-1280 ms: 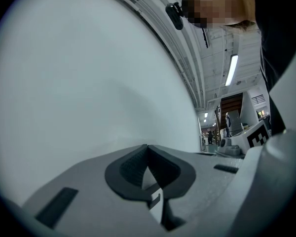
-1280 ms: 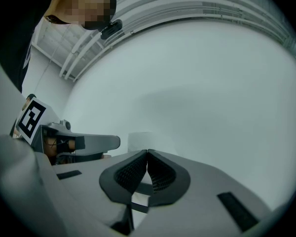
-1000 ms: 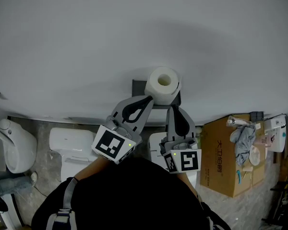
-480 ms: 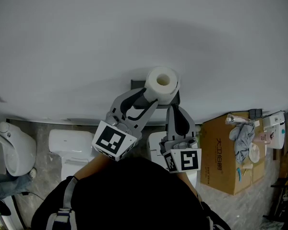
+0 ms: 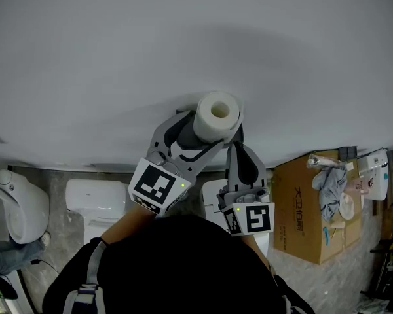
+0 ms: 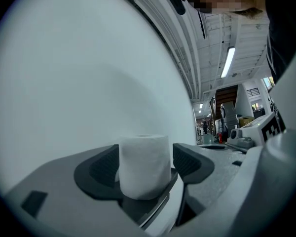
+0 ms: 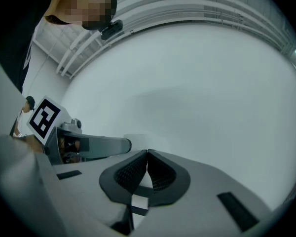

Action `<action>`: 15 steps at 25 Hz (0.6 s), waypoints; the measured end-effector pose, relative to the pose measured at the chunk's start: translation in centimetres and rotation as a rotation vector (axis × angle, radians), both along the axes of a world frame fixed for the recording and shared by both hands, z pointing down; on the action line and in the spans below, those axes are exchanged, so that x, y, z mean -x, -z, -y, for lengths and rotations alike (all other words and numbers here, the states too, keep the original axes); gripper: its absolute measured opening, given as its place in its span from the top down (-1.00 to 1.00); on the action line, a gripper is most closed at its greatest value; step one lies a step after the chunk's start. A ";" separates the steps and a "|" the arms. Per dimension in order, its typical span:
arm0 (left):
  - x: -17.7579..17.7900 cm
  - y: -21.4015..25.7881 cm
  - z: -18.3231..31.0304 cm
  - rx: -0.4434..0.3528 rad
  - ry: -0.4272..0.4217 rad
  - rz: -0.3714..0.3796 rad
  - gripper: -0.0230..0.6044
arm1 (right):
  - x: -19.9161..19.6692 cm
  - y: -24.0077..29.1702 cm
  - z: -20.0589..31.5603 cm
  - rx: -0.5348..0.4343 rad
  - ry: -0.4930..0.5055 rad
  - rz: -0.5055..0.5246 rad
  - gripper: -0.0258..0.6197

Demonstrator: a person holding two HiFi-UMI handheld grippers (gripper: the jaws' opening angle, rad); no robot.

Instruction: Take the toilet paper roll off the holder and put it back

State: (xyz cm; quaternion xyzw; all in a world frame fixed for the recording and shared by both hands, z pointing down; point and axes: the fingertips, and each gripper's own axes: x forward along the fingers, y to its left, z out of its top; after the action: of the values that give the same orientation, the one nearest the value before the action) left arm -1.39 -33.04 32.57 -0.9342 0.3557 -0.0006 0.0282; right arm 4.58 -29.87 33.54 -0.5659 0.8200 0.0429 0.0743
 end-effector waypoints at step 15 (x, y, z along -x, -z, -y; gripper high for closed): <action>-1.4 -0.4 1.7 0.036 -0.006 0.081 -0.33 | -0.6 -0.1 0.4 -0.003 -0.008 -0.004 0.85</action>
State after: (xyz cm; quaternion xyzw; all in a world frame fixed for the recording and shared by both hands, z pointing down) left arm 0.03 -34.79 33.00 -0.9348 0.3514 -0.0445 0.0258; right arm 5.14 -30.31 33.64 -0.5691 0.8177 0.0457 0.0732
